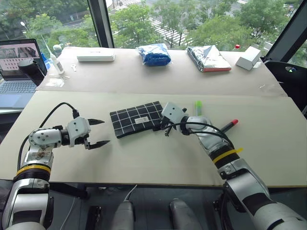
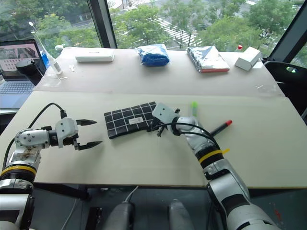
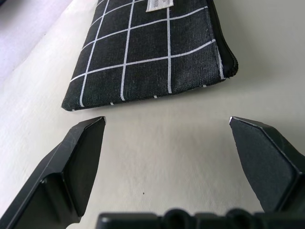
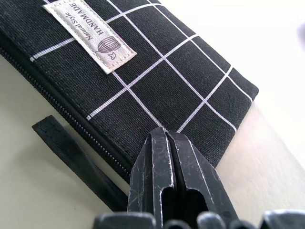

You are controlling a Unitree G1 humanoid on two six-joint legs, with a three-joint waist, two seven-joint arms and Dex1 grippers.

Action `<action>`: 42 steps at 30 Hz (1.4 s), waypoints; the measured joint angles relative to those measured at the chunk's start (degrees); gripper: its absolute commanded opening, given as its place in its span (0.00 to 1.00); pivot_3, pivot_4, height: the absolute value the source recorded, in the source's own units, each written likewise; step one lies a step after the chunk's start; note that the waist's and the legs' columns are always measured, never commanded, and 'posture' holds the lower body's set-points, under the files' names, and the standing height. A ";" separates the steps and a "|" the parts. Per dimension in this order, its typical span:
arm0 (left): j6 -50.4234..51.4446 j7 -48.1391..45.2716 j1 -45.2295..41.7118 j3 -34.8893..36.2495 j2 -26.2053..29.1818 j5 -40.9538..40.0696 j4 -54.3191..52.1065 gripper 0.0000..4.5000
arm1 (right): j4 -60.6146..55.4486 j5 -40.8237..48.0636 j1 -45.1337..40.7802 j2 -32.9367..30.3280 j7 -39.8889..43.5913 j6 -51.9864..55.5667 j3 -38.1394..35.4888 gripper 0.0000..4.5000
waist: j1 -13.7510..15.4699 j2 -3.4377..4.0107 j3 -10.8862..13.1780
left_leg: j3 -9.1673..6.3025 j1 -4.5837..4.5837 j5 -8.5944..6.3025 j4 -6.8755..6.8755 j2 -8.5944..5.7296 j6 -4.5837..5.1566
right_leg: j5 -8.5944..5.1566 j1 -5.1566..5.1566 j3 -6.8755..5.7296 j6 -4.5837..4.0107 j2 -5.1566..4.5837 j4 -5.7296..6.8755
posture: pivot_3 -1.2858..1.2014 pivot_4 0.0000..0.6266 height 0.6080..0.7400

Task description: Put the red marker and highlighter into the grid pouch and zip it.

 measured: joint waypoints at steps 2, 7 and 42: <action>-1.94 0.90 -0.03 -0.28 0.00 0.75 0.39 1.00 | 0.00 -0.02 0.01 0.04 0.15 -0.35 -0.04 0.01 | -0.03 0.00 0.00 | 0.00 0.01 0.00 0.00 0.00 0.00 | 0.00 0.00 0.00 0.00 0.00 0.00 | 0.52 0.24 1.00; -10.76 4.28 -1.33 -2.21 -0.57 3.76 2.98 1.00 | -0.06 -0.07 0.22 0.09 0.58 -0.56 -0.30 0.01 | 0.11 0.00 0.00 | 0.00 0.06 0.00 0.00 0.00 0.00 | 0.00 0.06 0.00 0.00 -0.01 0.00 | 0.52 0.24 1.00; -28.94 12.07 -11.88 -9.35 -5.59 10.63 20.59 0.00 | -1.56 0.12 1.25 2.10 2.43 0.16 -1.00 0.00 | 0.65 0.00 -0.01 | 0.01 0.12 0.00 -0.02 -0.02 0.00 | -0.01 0.10 0.02 0.01 0.01 0.01 | 0.52 0.24 1.00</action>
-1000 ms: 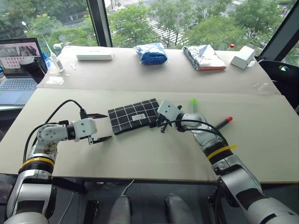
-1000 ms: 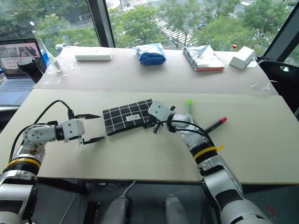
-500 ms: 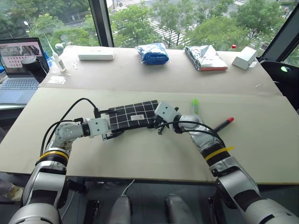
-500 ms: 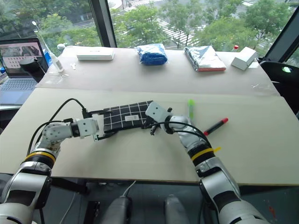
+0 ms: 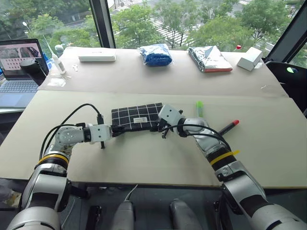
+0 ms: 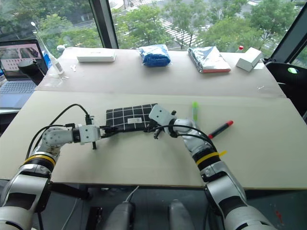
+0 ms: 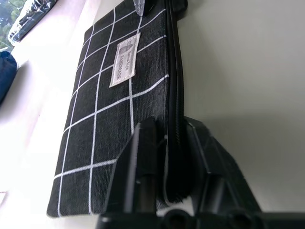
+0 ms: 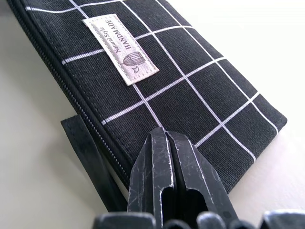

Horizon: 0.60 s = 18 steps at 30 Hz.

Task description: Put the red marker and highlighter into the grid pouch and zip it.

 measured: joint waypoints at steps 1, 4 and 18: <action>0.00 -0.17 0.00 0.00 0.00 -0.07 0.04 0.00 | 0.00 0.00 0.00 0.00 0.01 0.00 0.00 0.00 | 0.00 0.00 0.00 | 0.00 0.00 0.00 0.00 0.00 0.00 | 0.00 0.00 -0.01 0.00 0.00 0.00 | 0.52 0.24 1.00; 0.02 -1.79 0.01 0.10 0.00 -0.81 0.07 0.00 | 0.00 0.00 0.00 0.00 0.08 -0.01 0.00 0.00 | -0.01 0.00 0.00 | 0.00 0.00 0.00 -0.01 0.00 0.00 | 0.00 0.00 -0.01 0.00 0.00 0.00 | 0.52 0.24 1.00; 10.16 -13.66 2.21 3.44 -1.42 -10.69 -3.13 0.00 | -3.81 12.46 1.04 3.49 4.80 8.68 -9.22 0.41 | -0.25 0.01 0.02 | -0.04 -0.10 0.00 0.01 0.00 0.00 | 0.00 -0.05 -0.01 -0.01 0.00 0.02 | 0.52 0.24 1.00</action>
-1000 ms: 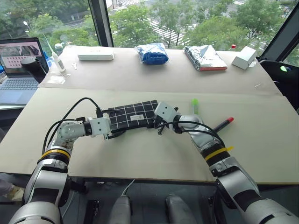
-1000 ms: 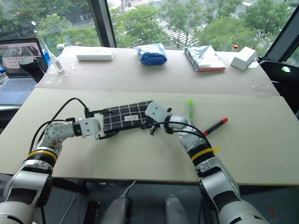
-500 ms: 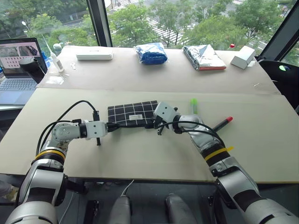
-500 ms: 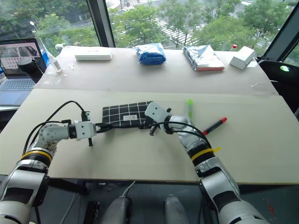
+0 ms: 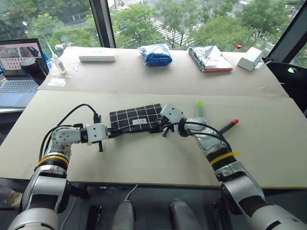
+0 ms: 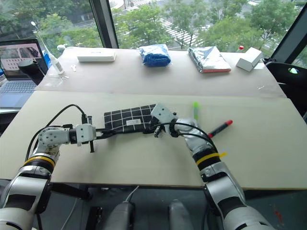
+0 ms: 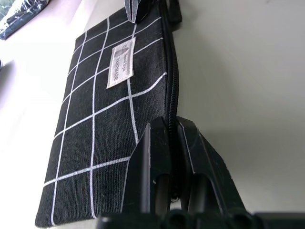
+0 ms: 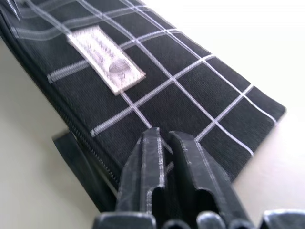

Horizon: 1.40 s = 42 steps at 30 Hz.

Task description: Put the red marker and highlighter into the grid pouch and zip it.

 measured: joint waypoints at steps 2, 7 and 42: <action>3.52 -1.20 0.45 0.58 -0.29 -1.42 -1.65 0.00 | -2.80 4.97 -0.92 0.85 0.21 3.75 -3.83 0.55 | -0.12 0.00 0.00 | -0.04 -0.02 0.00 0.01 0.00 0.00 | 0.00 0.00 -0.04 0.00 0.00 0.00 | 0.52 0.24 1.00; 8.83 -1.18 2.15 2.59 -0.34 -2.99 -4.79 0.00 | -7.41 16.54 -4.87 0.18 -0.77 13.03 -14.08 0.78 | -0.09 0.00 0.00 | -0.06 -0.03 0.00 -0.01 0.00 0.00 | 0.00 0.00 -0.06 0.00 -0.01 -0.02 | 0.52 0.24 1.00; 45.10 16.29 13.67 7.63 -5.80 -10.99 -41.47 0.00 | -14.30 12.17 7.20 2.18 -16.79 17.22 -7.27 0.78 | -0.87 -0.01 0.01 | -0.08 -0.08 0.00 -0.03 0.00 0.00 | -0.02 -0.07 -0.05 0.00 0.00 -0.08 | 0.52 0.24 1.00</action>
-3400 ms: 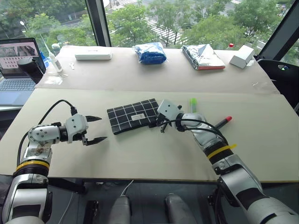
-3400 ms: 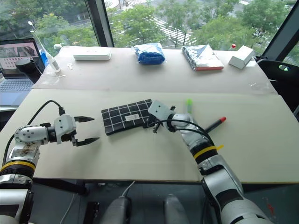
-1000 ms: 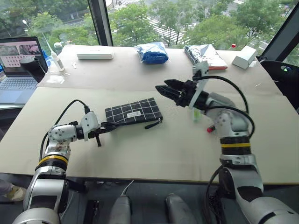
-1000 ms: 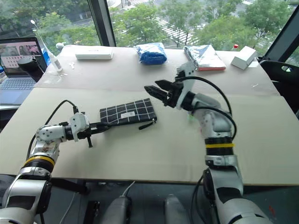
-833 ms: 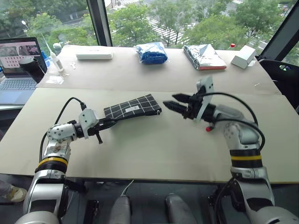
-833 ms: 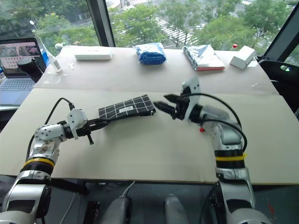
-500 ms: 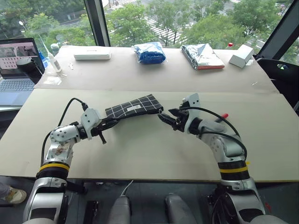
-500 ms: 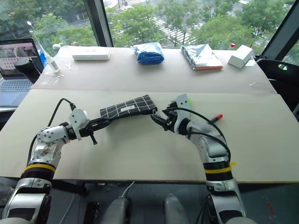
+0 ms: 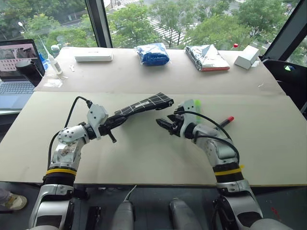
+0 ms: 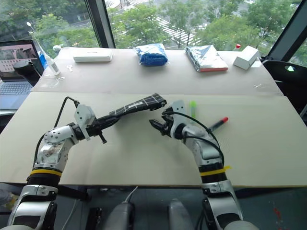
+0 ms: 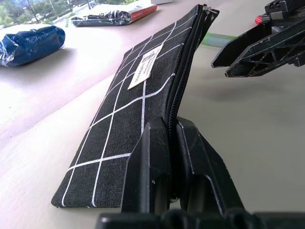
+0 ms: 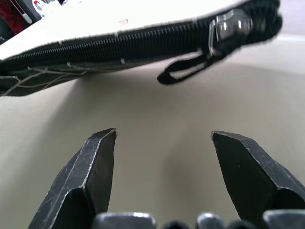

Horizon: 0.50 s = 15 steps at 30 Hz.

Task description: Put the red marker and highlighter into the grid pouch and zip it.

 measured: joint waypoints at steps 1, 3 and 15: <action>0.31 0.03 0.07 0.01 0.00 -0.01 -0.22 0.00 | 1.19 -0.23 -0.79 0.30 -0.03 -0.80 0.00 0.78 | 0.00 0.00 0.00 | 0.00 0.00 0.00 0.00 0.00 0.00 | 0.00 0.00 0.00 0.00 0.00 -0.01 | 0.52 0.24 1.00; 1.00 0.08 0.40 0.01 -0.02 -0.01 -1.03 0.00 | 2.94 -0.63 -1.72 0.79 -0.05 -2.25 -0.02 0.78 | 0.02 0.00 0.00 | 0.00 -0.01 0.00 0.00 0.00 0.00 | 0.00 0.00 0.01 0.00 -0.01 -0.02 | 0.52 0.24 1.00; 2.66 1.04 2.76 0.07 -0.31 -0.15 -4.44 0.00 | 12.58 -2.16 -7.30 0.85 0.07 -8.33 -1.47 0.78 | -0.03 0.00 0.00 | 0.01 -0.01 0.00 -0.01 0.00 0.00 | 0.00 0.00 0.01 -0.01 -0.01 -0.02 | 0.52 0.24 1.00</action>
